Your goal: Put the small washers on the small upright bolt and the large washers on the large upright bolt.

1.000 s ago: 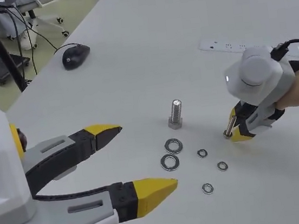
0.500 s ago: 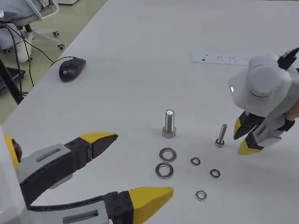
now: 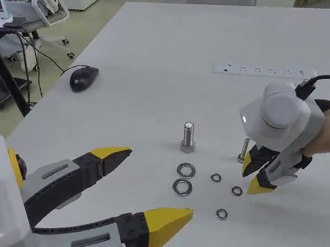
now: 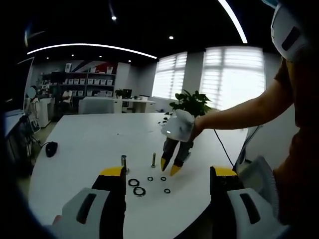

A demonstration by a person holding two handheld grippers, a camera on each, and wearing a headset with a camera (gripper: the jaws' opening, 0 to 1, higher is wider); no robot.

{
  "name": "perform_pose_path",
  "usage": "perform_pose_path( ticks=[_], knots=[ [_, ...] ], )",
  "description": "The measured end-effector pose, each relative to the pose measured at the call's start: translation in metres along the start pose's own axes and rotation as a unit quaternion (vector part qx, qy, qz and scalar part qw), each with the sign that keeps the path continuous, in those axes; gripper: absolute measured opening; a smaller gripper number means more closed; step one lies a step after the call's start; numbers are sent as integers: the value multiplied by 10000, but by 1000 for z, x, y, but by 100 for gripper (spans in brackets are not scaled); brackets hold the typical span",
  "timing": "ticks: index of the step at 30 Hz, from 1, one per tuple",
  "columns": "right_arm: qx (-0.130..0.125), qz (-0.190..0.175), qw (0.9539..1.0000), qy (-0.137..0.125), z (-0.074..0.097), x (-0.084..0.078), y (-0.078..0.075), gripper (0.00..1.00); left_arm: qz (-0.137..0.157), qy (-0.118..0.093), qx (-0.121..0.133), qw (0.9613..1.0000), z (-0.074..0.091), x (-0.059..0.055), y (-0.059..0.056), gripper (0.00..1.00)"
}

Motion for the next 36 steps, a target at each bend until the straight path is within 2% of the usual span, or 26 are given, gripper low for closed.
perform_pose_path(
  ticks=[8, 11, 18, 24, 31, 36],
  knots=[
    [-88, 47, 9999, 67, -11, 3, -3, 20, 5, -11, 56, 10000, 3, -2, -2, 68],
    [-59, 45, 9999, 111, -15, 3, -4, 20, -1, 22, 69, 10000, 3, -4, -3, 68],
    [-36, 14, 9998, 176, -21, 2, -4, 20, 42, -50, 99, 9999, 4, -5, -4, 68],
    [37, 26, 9999, 121, -20, 2, -3, 19, 67, -88, 148, 9998, 5, -5, -3, 68],
    [46, 86, 9998, 178, -20, 3, -2, 19, 64, -88, 148, 9998, 4, -5, -3, 68],
    [-6, 117, 9998, 172, -19, 2, -2, 15, 60, -93, 148, 9998, 5, -5, -5, 68]
  ],
)
Point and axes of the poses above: the centre of the closed fingertips' face, and the gripper's own axes: z roughly backward along the fingers, y roughly to its left, x roughly out of its top, the point moved 10 cm from there along z, roughly backward along the fingers, and after that the axes turned 11 degrees about z, right-handed, at the moved point
